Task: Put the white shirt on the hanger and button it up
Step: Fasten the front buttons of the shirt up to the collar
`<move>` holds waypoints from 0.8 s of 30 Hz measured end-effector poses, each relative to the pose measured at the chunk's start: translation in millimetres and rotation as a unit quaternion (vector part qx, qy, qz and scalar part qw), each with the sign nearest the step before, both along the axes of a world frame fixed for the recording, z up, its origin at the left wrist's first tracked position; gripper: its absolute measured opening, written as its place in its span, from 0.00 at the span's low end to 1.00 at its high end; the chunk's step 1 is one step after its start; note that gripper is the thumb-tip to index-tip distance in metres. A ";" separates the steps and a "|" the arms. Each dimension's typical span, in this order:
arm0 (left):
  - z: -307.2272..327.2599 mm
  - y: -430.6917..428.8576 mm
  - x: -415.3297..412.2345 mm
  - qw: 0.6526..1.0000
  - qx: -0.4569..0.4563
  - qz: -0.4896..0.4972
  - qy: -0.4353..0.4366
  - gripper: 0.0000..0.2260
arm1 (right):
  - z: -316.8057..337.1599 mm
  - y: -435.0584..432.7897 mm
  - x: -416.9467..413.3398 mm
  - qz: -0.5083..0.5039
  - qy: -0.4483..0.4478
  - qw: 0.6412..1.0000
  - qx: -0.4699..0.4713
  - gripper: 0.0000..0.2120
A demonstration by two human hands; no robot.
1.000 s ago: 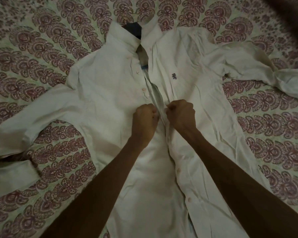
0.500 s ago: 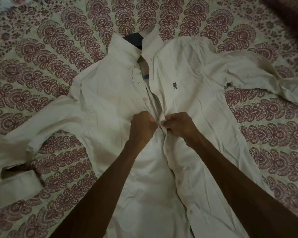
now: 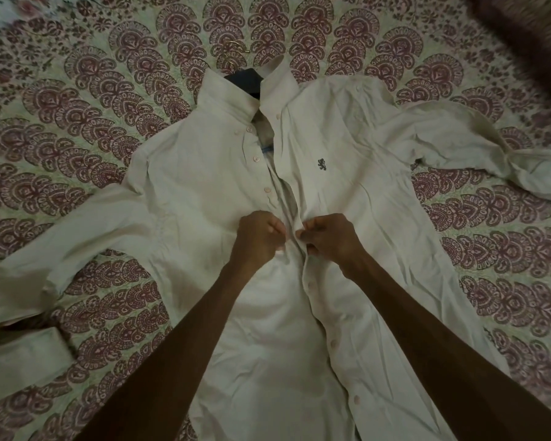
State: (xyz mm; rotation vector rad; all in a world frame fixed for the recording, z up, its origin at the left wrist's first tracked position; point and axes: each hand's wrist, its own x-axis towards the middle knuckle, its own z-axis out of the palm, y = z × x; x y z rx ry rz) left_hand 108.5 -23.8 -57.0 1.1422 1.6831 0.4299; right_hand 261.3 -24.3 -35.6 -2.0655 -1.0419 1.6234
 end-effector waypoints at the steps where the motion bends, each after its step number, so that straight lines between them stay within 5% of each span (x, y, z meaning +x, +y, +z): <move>1: 2.7 -1.3 -4.0 0.995 -0.031 0.050 -0.078 0.05 | 0.1 -1.8 -0.2 -0.002 0.003 1.000 0.007 0.03; 5: 4.4 -8.7 -10.2 0.971 -0.064 0.105 -0.205 0.06 | -3.4 -9.3 0.2 0.027 -0.013 0.998 0.062 0.03; 24: -4.6 -13.6 -8.8 0.948 -0.098 0.175 -0.247 0.08 | -20.9 -8.6 -7.7 0.120 -0.111 0.974 0.158 0.04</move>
